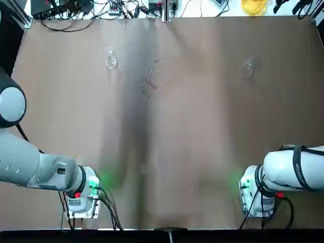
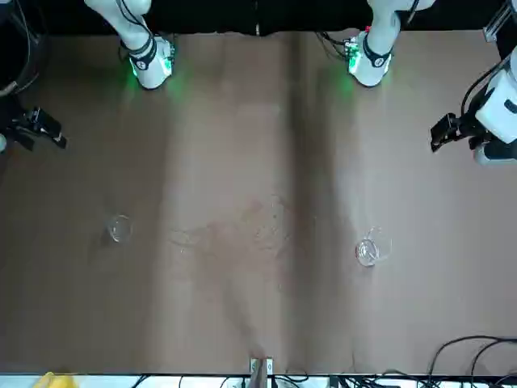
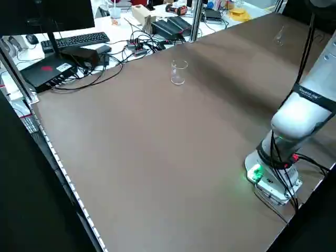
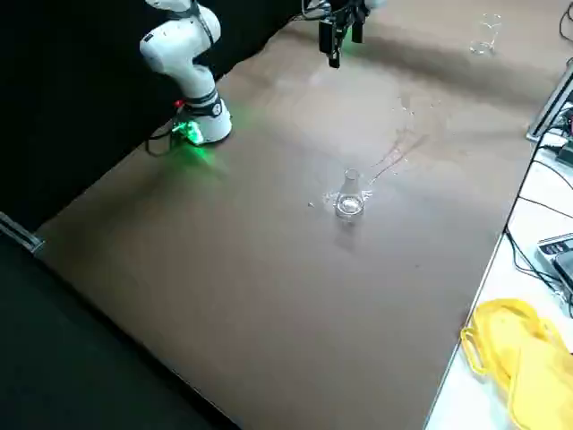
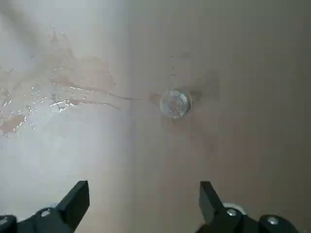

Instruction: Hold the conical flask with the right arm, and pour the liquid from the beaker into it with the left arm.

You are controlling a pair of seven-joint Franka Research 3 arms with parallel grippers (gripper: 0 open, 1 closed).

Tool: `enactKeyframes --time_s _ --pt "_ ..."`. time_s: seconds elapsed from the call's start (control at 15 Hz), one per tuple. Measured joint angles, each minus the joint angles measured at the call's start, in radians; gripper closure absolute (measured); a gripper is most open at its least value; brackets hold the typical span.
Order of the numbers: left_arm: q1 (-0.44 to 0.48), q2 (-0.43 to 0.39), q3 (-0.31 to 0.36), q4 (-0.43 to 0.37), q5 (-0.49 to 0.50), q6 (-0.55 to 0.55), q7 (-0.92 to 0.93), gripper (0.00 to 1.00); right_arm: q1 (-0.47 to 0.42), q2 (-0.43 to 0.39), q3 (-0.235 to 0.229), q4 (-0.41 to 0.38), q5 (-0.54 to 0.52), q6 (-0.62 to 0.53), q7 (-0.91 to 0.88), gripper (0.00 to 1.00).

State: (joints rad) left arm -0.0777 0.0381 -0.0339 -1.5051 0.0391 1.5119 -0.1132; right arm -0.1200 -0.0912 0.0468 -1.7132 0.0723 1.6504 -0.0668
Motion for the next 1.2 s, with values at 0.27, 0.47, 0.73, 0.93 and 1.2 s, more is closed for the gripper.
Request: enactKeyframes --time_s 0.27,0.47,0.73,0.93,1.2 --pt "0.0 0.0 0.0 0.0 0.0 0.0 0.002 0.0 0.0 0.0 -0.002 0.0 -0.001 -0.003 0.0 0.0" --pt "0.0 0.013 0.001 -0.003 0.0 0.0 0.002 0.0 0.0 -0.002 -0.002 0.0 -0.001 -0.007 0.0 0.0" --pt "0.031 0.069 0.005 -0.006 -0.006 0.011 0.067 0.0 0.0 -0.002 -0.002 0.0 -0.004 -0.012 0.0 0.0" --pt "0.111 0.109 0.006 -0.006 -0.095 0.023 0.309 0.0 -0.001 -0.002 -0.003 -0.001 -0.007 -0.016 0.0 0.0" --pt "0.225 0.166 0.009 -0.01 -0.257 0.027 0.629 0.0 0.01 -0.002 0.0 -0.014 -0.008 -0.015 -0.001 0.0"
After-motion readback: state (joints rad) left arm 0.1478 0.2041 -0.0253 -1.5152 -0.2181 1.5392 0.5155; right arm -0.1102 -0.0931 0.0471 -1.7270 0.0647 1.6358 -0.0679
